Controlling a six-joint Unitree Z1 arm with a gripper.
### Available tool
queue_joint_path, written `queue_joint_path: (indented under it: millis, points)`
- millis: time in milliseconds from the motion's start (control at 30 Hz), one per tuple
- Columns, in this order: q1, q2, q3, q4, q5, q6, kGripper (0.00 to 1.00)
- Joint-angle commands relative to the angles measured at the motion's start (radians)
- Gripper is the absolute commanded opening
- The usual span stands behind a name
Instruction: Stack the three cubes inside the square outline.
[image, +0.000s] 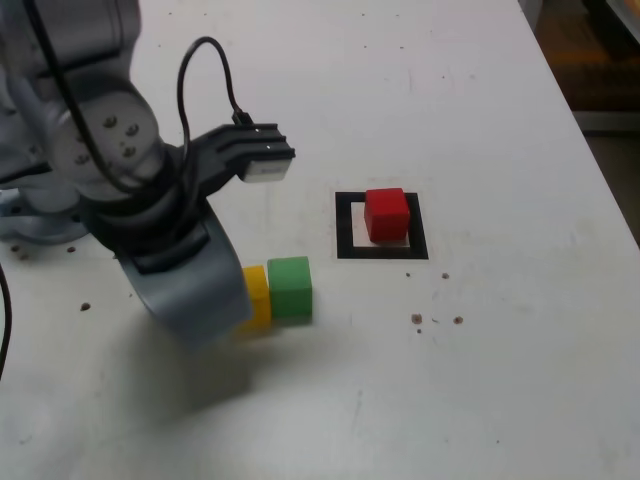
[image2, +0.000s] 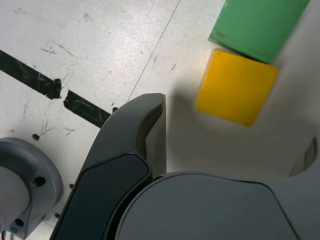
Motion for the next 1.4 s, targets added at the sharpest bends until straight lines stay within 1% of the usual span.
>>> queue_joint_path:
  millis: [0, 133, 333, 467, 567, 767, 867, 1000, 1200, 1367]
  points:
    - [0.005, 0.014, -0.007, -0.005, 0.006, 0.003, 0.96]
    - [0.022, 0.037, -0.011, -0.012, 0.02, 0.01, 0.95]
    - [0.061, 0.046, -0.007, -0.014, 0.047, 0.02, 0.94]
    - [0.076, 0.047, 0.006, -0.044, 0.051, 0.011, 0.89]
    - [0.077, 0.045, 0.02, -0.081, 0.053, -0.003, 0.82]
    - [0.077, 0.026, 0.057, -0.159, 0.057, -0.024, 0.6]
    - [0.077, 0.017, 0.069, -0.182, 0.06, -0.027, 0.53]
    - [0.077, 0.017, 0.075, -0.188, 0.068, -0.033, 0.44]
    - [0.078, 0.03, 0.076, -0.176, 0.096, -0.066, 0.3]
    - [0.078, 0.026, 0.067, -0.163, 0.1, -0.083, 0.25]
